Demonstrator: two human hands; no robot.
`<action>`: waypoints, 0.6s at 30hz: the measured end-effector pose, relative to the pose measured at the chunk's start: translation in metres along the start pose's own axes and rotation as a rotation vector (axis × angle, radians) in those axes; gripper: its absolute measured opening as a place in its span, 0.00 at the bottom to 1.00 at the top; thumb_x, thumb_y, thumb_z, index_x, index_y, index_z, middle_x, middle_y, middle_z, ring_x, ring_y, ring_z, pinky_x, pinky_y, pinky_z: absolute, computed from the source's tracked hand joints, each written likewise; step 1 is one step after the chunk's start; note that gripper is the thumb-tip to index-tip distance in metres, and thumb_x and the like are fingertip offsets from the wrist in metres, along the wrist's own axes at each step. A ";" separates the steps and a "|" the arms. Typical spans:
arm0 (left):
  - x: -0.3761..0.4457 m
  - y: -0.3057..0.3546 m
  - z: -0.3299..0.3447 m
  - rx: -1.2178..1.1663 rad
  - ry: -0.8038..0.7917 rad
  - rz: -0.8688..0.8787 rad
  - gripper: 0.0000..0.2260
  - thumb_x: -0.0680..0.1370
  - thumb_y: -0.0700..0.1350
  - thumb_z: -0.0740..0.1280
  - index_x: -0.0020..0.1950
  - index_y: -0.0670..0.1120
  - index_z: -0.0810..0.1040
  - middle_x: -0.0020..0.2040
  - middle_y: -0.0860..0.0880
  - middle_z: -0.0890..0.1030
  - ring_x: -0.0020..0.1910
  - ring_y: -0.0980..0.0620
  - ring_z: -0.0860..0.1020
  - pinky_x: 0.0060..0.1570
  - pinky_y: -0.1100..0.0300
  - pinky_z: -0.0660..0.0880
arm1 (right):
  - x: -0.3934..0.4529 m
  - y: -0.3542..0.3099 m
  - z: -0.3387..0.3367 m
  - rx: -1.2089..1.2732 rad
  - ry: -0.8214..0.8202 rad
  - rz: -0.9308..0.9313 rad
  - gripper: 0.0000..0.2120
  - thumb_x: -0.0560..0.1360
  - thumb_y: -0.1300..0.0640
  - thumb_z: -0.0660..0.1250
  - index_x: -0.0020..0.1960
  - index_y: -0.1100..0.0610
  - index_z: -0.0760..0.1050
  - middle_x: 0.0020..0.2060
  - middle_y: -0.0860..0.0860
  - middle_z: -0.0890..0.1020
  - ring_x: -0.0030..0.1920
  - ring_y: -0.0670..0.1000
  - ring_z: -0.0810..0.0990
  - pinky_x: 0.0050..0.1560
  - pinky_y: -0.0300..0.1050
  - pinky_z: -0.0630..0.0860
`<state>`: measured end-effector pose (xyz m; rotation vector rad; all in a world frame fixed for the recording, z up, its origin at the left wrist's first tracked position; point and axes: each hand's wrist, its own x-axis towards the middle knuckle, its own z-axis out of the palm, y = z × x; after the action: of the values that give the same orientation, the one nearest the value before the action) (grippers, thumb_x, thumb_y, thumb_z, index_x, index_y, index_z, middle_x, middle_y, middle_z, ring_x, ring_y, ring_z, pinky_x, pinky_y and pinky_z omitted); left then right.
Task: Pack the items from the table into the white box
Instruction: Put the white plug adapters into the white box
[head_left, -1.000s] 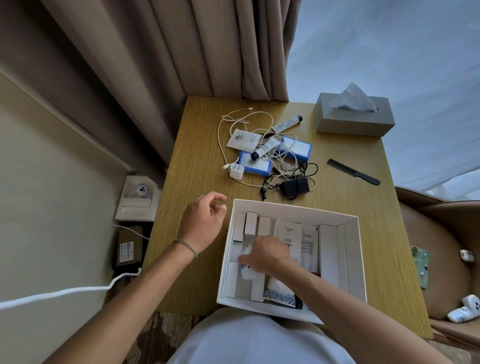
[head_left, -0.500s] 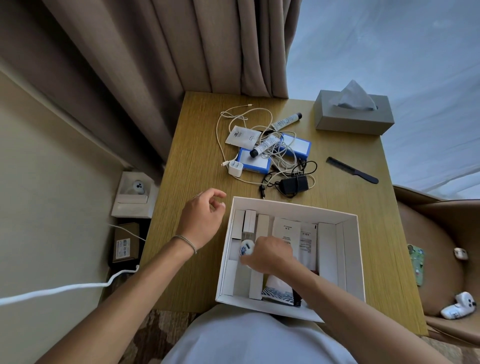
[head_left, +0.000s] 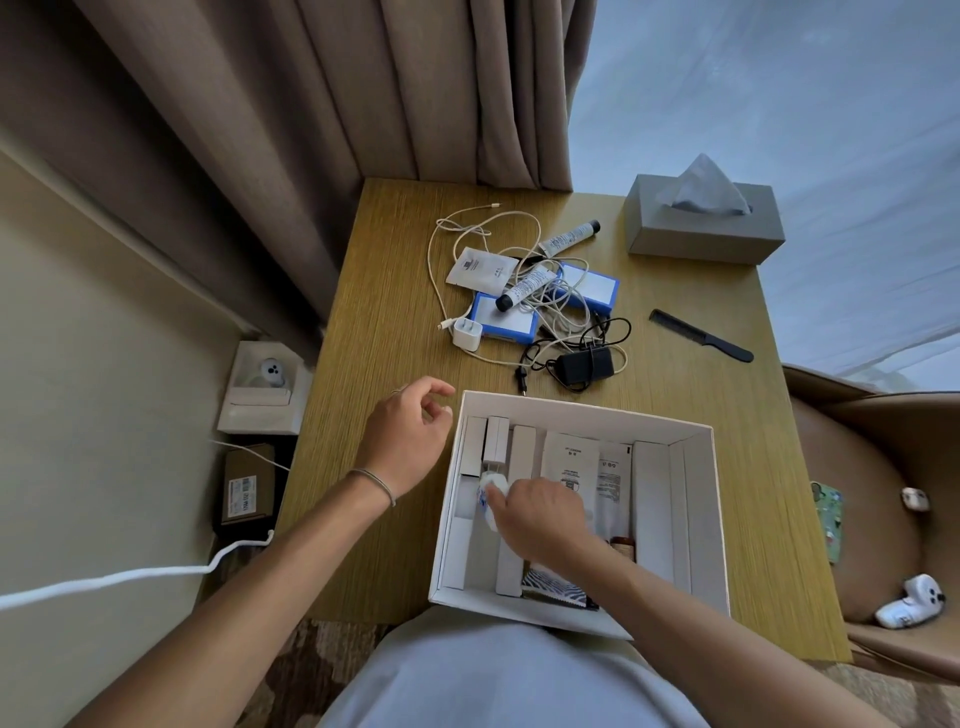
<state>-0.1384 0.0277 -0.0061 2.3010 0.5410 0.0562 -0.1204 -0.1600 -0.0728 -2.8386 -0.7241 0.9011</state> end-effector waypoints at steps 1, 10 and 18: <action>0.000 0.000 0.001 0.001 -0.006 0.003 0.08 0.79 0.44 0.66 0.58 0.52 0.79 0.42 0.58 0.77 0.39 0.60 0.77 0.34 0.70 0.71 | 0.004 0.004 -0.004 0.036 -0.070 -0.012 0.30 0.81 0.37 0.46 0.43 0.56 0.77 0.33 0.52 0.76 0.35 0.53 0.77 0.36 0.47 0.74; 0.009 0.002 0.005 0.005 -0.027 0.000 0.08 0.79 0.44 0.67 0.56 0.54 0.79 0.41 0.57 0.78 0.39 0.59 0.77 0.33 0.68 0.70 | 0.009 0.004 -0.005 0.211 -0.228 0.067 0.28 0.78 0.32 0.56 0.39 0.55 0.75 0.36 0.51 0.82 0.39 0.52 0.81 0.45 0.51 0.80; 0.029 -0.006 0.004 0.048 -0.065 -0.014 0.08 0.79 0.44 0.65 0.57 0.53 0.78 0.43 0.57 0.78 0.39 0.58 0.78 0.36 0.61 0.78 | -0.001 0.001 -0.037 0.231 -0.048 -0.012 0.21 0.82 0.45 0.58 0.35 0.55 0.73 0.28 0.49 0.73 0.28 0.49 0.71 0.31 0.44 0.71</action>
<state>-0.1127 0.0399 -0.0166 2.3365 0.5305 -0.0388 -0.0997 -0.1587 -0.0421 -2.6173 -0.5983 0.9837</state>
